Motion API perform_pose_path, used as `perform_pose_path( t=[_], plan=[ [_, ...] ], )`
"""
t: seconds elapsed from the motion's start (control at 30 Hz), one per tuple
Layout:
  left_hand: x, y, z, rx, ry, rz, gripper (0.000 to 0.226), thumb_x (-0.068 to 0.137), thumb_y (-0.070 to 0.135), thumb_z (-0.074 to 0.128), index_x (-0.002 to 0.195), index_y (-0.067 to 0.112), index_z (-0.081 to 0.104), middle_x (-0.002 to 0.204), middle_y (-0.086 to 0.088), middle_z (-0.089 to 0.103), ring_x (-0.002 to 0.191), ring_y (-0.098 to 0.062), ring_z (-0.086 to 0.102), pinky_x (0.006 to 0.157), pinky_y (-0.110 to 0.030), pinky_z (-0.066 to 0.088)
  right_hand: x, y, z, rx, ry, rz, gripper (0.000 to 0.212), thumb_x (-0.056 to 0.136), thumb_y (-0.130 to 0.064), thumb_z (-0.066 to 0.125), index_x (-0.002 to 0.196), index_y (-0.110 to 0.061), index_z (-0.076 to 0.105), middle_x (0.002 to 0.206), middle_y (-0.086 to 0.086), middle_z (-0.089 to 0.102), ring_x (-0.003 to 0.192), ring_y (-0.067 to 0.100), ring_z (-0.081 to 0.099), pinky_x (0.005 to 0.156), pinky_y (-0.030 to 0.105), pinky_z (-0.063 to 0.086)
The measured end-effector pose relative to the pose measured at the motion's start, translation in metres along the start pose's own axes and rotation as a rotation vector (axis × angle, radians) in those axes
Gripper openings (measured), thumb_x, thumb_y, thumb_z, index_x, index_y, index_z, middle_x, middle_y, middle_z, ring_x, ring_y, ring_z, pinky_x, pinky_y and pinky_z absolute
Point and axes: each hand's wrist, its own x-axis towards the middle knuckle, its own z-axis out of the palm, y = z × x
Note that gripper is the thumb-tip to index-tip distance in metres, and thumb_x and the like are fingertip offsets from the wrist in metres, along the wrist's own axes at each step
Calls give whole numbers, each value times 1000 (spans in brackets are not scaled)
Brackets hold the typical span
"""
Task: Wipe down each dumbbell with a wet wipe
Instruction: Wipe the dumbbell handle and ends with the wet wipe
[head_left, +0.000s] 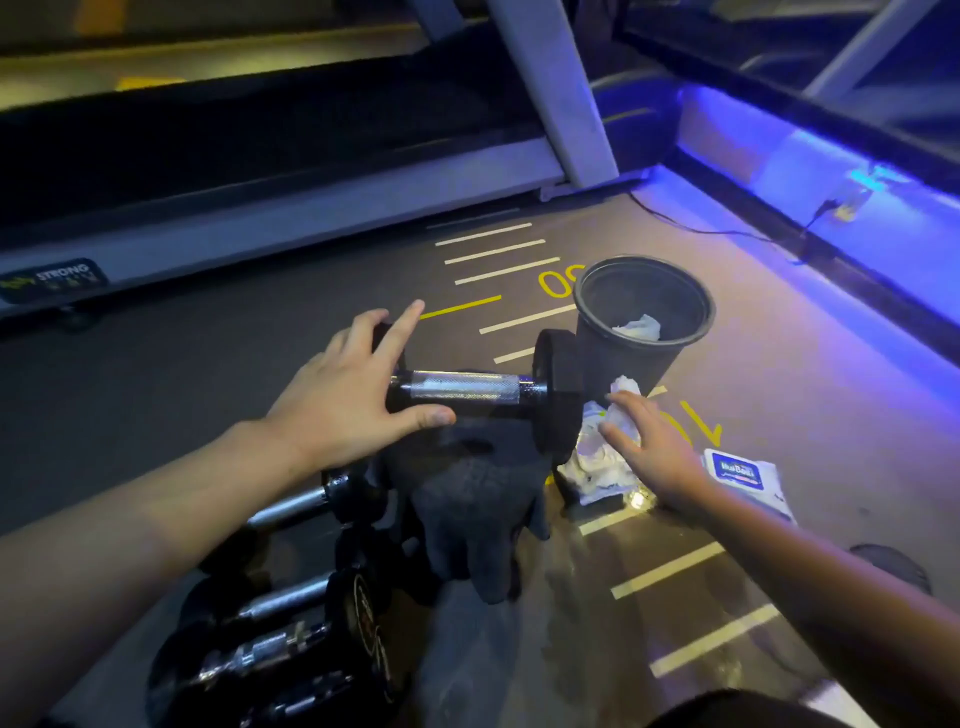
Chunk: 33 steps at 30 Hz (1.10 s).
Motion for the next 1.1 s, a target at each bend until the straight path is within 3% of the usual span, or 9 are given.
perform_pose_path(
  t=[0.17,0.33,0.5,0.67,0.77,0.87,0.93,1.0,1.1],
  plan=[
    [0,0,-2,-23,-21,0,117,62,100,26,157,42,-12,162,-4,13,147,-31,25,114,-50,36,-13,-58,-55,117,53,-116,57,85,-72,45,135,-44,43,143,-14,45,130,7,45,106,33,37],
    [-1,0,-8,-103,-73,12,116,71,90,45,158,39,-11,164,-5,10,150,-30,19,115,-49,33,-36,-141,-104,175,99,-247,58,90,-53,50,140,-25,46,141,-12,48,127,0,44,105,29,37],
    [-6,-6,-16,-159,-104,42,120,74,81,60,159,36,-12,167,2,4,151,-25,20,115,-45,33,-58,-215,-115,165,69,-400,57,89,-57,45,140,-32,47,135,-37,42,129,-10,39,102,12,30],
    [-10,-9,-23,-235,-130,27,132,69,76,71,157,36,-20,167,13,2,149,-18,27,110,-41,39,-60,-264,-86,206,-56,-436,55,90,-57,48,141,-35,44,141,-19,48,124,3,50,103,25,39],
    [-12,-11,-27,-251,-138,10,137,69,71,76,156,34,-23,166,15,2,147,-17,31,102,-38,42,-52,-277,-63,199,-118,-453,54,90,-58,48,140,-37,44,144,-21,46,133,0,42,104,27,39],
    [-14,-13,-26,-258,-128,34,142,66,68,80,156,33,-24,166,17,0,149,-15,26,104,-37,40,-45,-280,-46,200,-170,-450,49,93,-53,53,138,-37,44,144,-14,46,130,-10,41,99,13,35],
    [-15,-15,-25,-267,-118,56,143,65,67,82,156,31,-22,166,16,2,150,-14,23,107,-35,38,-41,-276,-37,225,-199,-409,44,98,-35,58,139,-28,45,144,-8,46,117,-22,44,89,0,32],
    [-15,-17,-24,-269,-112,71,145,63,67,83,157,31,-22,165,17,3,150,-14,23,107,-35,38,-35,-268,-31,252,-227,-362,45,98,-25,58,141,-22,45,145,-7,46,109,-23,51,86,-1,34],
    [-15,-18,-23,-265,-102,80,147,61,67,84,157,32,-21,163,18,5,148,-12,25,104,-36,40,-25,-256,-24,271,-265,-319,49,98,-27,58,144,-22,43,147,-9,45,114,-17,53,91,5,39]
  ],
)
